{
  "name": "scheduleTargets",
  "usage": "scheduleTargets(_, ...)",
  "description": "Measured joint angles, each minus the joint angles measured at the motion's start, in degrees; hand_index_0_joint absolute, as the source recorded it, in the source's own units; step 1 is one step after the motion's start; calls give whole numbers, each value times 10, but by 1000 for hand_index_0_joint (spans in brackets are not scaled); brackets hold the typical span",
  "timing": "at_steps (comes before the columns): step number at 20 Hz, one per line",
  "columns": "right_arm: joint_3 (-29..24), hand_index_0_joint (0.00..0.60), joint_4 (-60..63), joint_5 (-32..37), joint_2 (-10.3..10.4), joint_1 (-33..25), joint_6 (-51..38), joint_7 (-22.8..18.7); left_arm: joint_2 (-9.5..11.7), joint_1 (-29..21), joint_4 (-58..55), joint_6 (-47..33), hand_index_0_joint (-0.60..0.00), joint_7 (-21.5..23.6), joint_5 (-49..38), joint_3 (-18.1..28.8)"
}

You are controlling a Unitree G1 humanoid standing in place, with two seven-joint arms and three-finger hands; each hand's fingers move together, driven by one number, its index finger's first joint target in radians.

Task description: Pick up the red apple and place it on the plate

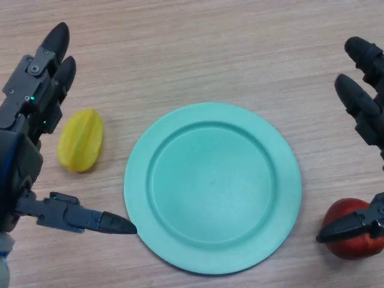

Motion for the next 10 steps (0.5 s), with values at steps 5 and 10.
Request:
scheduleTargets(5, 9, 0, 0, 0, 0, -2, -12, 0, -3, 5, 0, 0, 0, 1, 12, 0)
scheduleTargets(10, -6, 0, 37, 0, 12, 36, -112, 49, -1, -11, 1, 0, 0, 4, 19, 0)
